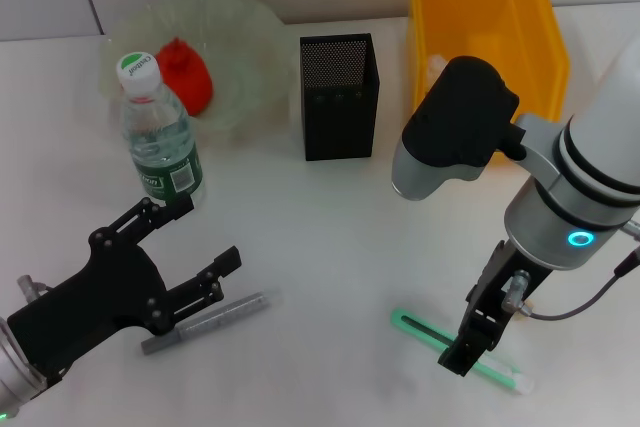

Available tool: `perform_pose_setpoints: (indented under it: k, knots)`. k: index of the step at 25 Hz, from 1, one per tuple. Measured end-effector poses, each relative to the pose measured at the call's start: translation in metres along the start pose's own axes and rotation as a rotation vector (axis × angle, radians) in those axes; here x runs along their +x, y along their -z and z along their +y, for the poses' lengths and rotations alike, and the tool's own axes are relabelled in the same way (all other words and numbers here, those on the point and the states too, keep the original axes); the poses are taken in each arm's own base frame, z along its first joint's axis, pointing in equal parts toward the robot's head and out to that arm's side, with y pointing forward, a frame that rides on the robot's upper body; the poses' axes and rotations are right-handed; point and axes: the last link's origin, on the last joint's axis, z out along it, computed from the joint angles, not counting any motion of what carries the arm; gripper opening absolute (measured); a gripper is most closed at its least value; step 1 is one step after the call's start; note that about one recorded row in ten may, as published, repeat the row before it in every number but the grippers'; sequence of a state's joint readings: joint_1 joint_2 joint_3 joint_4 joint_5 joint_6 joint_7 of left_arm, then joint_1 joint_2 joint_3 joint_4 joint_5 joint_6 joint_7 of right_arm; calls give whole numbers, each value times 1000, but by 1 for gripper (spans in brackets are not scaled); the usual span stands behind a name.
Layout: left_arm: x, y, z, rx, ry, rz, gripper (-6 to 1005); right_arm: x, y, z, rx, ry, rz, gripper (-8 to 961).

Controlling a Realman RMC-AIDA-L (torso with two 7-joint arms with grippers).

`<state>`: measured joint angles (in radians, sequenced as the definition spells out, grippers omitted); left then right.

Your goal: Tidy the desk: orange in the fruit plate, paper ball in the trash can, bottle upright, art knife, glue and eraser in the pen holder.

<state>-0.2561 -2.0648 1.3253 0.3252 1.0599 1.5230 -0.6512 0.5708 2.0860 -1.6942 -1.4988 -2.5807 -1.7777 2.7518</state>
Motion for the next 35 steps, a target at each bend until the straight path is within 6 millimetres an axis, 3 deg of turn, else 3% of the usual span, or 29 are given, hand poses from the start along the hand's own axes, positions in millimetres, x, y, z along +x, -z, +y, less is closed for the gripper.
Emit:
perform_pose_setpoints:
  k: [13,17,35]
  knots:
    - [-1,3,3,-51,-15,-28,814,0,-13,0,10,-7,3,737]
    - [1,5,4,-122,-8,-53,814,0,-15,-1,11,-13,-3,522]
    - [2,6,2,-154,9,-75,815,-2,-21,5,16,11,-9,471]
